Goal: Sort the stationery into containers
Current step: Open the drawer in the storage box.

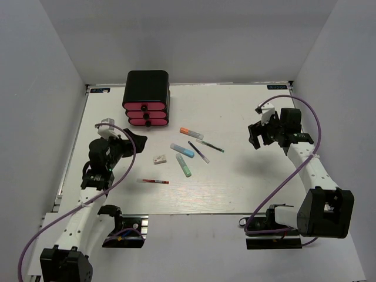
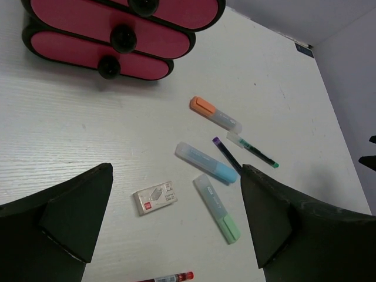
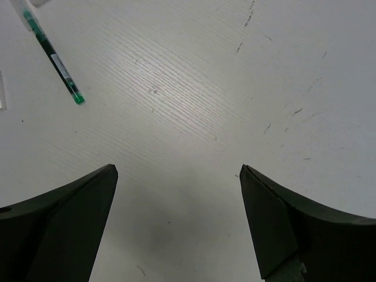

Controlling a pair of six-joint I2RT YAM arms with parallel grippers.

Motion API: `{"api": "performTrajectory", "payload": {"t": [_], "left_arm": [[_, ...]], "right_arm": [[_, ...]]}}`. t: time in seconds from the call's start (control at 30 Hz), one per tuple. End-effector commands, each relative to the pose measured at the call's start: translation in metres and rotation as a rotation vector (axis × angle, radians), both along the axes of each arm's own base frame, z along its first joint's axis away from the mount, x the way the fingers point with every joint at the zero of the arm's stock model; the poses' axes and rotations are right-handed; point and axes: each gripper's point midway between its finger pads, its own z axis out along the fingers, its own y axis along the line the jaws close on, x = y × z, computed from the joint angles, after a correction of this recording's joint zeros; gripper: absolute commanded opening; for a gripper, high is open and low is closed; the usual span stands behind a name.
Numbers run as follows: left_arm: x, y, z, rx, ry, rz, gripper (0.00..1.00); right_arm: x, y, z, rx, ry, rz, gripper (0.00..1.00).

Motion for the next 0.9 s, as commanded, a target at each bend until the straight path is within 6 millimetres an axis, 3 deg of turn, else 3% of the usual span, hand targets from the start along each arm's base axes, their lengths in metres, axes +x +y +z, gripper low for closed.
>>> {"api": "performTrajectory", "payload": {"t": [0.0,0.17,0.3,0.33,0.4,0.43,0.47,0.5,0.57,0.6,0.63,0.83,0.87], "left_arm": [[0.008,-0.012,0.014,-0.022,-0.055,-0.061,1.00],[0.021,-0.013,0.015,-0.011,-0.050,-0.063,1.00],[0.032,-0.014,0.017,-0.011,-0.045,-0.063,0.96],[0.035,-0.014,0.021,-0.011,-0.048,-0.063,0.93],[0.043,-0.015,0.020,-0.010,-0.031,-0.063,0.75],[0.046,-0.015,0.021,-0.011,-0.036,-0.063,0.66],[0.050,-0.016,0.025,-0.011,-0.043,-0.063,0.54],[0.053,-0.016,0.014,-0.009,-0.012,-0.063,0.50],[0.061,-0.017,0.017,-0.009,-0.011,-0.063,0.51],[0.066,-0.017,0.021,-0.010,-0.022,-0.063,0.66],[0.071,-0.018,0.012,-0.008,0.007,-0.063,0.76],[0.107,-0.021,0.019,0.003,0.025,-0.065,0.77],[0.113,-0.023,0.009,0.003,0.054,-0.074,0.77]], "right_arm": [[-0.005,0.008,0.007,0.006,-0.017,0.066,0.90],[-0.016,0.035,0.014,0.074,-0.028,0.260,0.90],[-0.007,0.043,0.018,0.143,-0.018,0.259,0.89],[-0.003,0.044,0.018,0.149,-0.018,0.257,0.75],[0.006,0.047,0.017,0.173,0.007,0.248,0.48],[0.012,0.047,0.017,0.179,0.015,0.242,0.25],[0.013,0.048,0.017,0.192,0.026,0.242,0.22],[0.015,0.049,0.017,0.203,0.042,0.232,0.22],[0.015,0.061,0.016,0.210,0.051,0.259,0.42],[0.015,0.063,0.012,0.218,0.056,0.253,0.50],[0.017,0.062,0.013,0.217,0.046,0.247,0.55],[0.015,0.069,0.001,0.217,0.043,0.246,0.66],[0.014,0.068,0.000,0.216,0.043,0.244,0.68]]}}
